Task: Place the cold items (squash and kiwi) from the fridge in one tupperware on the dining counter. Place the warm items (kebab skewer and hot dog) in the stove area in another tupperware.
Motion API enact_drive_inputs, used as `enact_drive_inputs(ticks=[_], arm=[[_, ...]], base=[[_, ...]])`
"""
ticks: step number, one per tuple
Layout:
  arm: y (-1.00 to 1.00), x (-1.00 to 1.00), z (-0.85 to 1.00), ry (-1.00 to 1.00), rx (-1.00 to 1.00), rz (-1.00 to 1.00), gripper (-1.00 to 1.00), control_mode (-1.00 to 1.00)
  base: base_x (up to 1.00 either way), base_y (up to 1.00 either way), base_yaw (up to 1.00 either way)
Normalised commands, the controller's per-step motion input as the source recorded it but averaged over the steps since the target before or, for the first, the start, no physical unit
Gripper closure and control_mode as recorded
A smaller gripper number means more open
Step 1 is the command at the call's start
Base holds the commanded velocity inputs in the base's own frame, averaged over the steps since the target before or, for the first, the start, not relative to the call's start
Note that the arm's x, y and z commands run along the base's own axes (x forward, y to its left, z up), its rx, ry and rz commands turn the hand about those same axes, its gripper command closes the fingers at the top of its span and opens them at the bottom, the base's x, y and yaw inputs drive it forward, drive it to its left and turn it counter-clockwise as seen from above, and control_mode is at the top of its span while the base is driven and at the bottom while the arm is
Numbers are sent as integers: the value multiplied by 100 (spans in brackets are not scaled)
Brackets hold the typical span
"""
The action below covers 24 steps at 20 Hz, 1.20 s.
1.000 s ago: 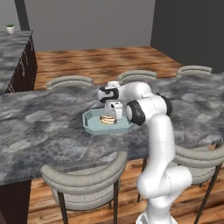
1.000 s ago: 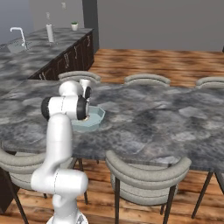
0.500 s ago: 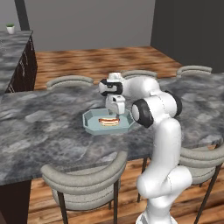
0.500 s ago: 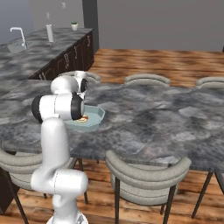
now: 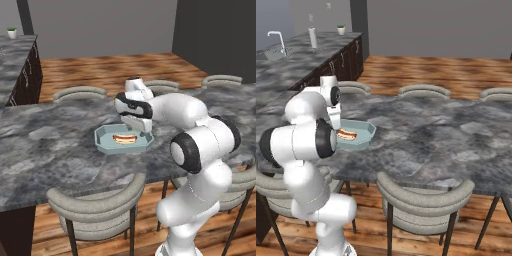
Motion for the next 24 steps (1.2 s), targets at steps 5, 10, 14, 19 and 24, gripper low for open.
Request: enact_drive_inputs(ticks=[5, 10, 14, 19, 24], arm=[[0, -100, 64, -2, -12, 42, -100, -100], [0, -97, 85, 0, -5, 43, -100, -100], [-15, -100, 54, -4, 0, 45, -100, -100], [-42, -100, 39, -14, 2, 29, -100, -100], [-62, -100, 9, -18, 7, 14, -100, -100]], base=[[0, 0, 0], [0, 0, 0], [0, 0, 0], [0, 0, 0], [0, 0, 0]])
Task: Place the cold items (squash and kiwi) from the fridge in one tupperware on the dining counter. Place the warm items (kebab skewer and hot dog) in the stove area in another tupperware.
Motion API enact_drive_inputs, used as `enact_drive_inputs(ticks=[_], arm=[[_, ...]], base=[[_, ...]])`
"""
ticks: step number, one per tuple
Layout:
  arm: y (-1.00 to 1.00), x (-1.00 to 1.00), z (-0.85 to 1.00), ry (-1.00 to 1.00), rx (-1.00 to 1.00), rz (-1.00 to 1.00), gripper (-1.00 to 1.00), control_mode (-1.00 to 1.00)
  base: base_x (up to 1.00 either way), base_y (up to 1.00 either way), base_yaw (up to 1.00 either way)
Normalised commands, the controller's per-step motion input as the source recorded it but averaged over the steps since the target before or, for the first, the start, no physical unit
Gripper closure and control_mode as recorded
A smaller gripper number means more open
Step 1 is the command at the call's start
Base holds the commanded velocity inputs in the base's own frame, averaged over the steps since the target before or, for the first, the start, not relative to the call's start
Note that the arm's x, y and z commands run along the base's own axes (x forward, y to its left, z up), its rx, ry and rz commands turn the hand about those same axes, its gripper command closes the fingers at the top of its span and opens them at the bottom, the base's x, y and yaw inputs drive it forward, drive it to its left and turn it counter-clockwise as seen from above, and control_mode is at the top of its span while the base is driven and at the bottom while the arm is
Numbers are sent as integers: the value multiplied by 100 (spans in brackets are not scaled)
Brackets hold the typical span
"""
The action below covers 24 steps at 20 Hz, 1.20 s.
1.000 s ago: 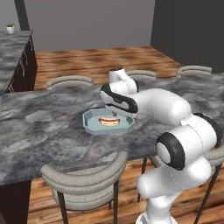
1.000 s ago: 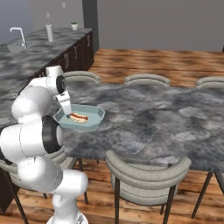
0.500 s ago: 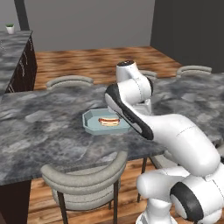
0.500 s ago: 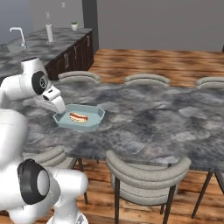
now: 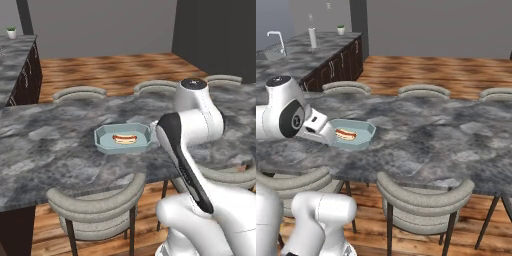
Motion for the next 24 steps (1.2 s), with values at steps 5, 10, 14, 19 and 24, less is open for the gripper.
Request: enact_drive_inputs(ticks=[5, 10, 14, 19, 24], arm=[[-39, -100, -12, -13, 2, 0, -100, -100], [-14, -78, -2, -32, 0, 0, -100, -100], [0, 0, 0, -1, 0, 0, -100, -100], [0, -15, 0, -4, 0, 0, -100, 100], [0, 0, 0, 0, 0, 0, -100, 100]], base=[[0, 0, 0], [0, 0, 0], [0, 0, 0], [-11, 1, 1], [-57, 51, 38]])
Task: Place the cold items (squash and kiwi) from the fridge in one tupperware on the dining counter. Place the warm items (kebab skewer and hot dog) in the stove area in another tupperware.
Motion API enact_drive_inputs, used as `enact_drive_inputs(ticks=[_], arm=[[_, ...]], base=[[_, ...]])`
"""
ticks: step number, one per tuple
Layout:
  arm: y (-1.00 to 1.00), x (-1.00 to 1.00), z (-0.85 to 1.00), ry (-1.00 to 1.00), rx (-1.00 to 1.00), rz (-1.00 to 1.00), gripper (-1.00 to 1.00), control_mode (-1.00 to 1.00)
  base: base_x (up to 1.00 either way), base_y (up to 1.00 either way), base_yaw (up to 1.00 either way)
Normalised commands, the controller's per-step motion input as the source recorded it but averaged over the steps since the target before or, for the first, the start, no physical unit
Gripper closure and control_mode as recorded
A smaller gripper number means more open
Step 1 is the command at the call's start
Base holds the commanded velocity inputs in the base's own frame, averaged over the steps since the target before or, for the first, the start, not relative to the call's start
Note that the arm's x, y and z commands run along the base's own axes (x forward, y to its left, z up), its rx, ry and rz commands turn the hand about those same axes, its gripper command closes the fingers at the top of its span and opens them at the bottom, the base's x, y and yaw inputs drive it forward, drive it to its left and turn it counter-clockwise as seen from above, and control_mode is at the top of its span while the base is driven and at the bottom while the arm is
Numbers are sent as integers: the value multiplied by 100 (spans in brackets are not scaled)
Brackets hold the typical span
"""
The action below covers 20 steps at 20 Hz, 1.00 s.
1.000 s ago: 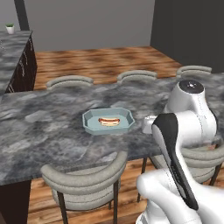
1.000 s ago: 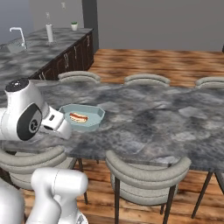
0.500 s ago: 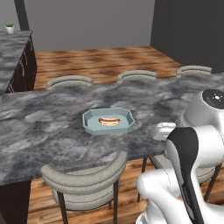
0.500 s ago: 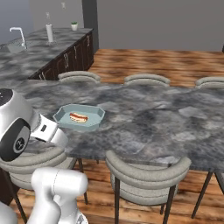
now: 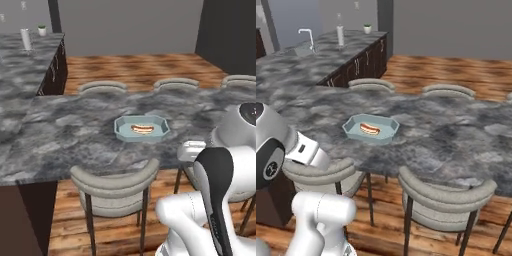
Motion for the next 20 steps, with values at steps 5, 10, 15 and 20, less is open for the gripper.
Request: enact_drive_inputs(ticks=[5, 10, 15, 20], arm=[[0, 0, 0, 0, 0, 0, -100, 100], [0, 0, 0, 0, 0, 0, -100, 100], [0, 0, 0, 0, 0, 0, -100, 100], [0, 0, 0, 0, 0, 0, -100, 100]], base=[[-9, 71, 70], [-4, 76, 70], [7, 93, 51], [48, 93, 35]])
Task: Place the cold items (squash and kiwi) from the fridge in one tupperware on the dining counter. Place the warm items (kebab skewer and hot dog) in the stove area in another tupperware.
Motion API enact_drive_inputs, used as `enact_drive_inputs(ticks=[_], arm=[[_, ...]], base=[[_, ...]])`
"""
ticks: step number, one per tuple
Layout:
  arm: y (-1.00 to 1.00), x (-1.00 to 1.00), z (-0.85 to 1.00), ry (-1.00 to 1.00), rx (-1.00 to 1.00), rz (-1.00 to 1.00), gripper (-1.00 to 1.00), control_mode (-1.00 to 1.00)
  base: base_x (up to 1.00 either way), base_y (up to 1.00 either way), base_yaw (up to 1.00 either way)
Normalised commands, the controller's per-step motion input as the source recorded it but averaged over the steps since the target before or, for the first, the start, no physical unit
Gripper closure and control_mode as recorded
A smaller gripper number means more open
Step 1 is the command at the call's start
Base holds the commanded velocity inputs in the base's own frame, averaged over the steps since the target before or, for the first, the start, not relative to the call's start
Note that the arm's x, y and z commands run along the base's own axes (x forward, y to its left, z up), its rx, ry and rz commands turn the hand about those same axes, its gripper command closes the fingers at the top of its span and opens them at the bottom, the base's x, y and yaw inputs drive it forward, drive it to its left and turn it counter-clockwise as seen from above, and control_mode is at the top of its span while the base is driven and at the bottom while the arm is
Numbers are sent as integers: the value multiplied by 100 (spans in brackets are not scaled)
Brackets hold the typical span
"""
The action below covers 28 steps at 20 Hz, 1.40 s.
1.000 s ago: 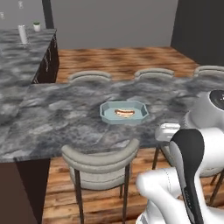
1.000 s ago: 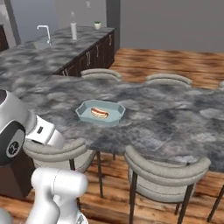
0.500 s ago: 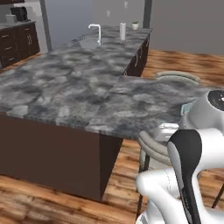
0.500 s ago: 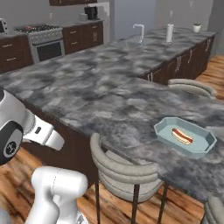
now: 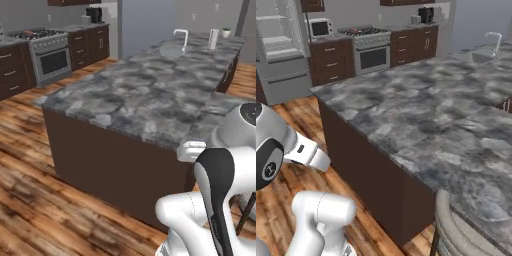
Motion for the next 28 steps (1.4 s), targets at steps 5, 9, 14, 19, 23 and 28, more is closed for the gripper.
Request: enact_drive_inputs(ticks=[5, 9, 14, 19, 23, 28], arm=[[0, 0, 0, 0, 0, 0, -100, 100], [0, 0, 0, 0, 0, 0, -100, 100], [0, 0, 0, 0, 0, 0, -100, 100], [0, 0, 0, 0, 0, 0, -100, 100], [0, 0, 0, 0, 0, 0, -100, 100], [0, 0, 0, 0, 0, 0, -100, 100]], base=[[84, 99, 17], [95, 100, 7], [97, 100, 2], [95, 100, 0], [96, 100, 0], [97, 100, 0]])
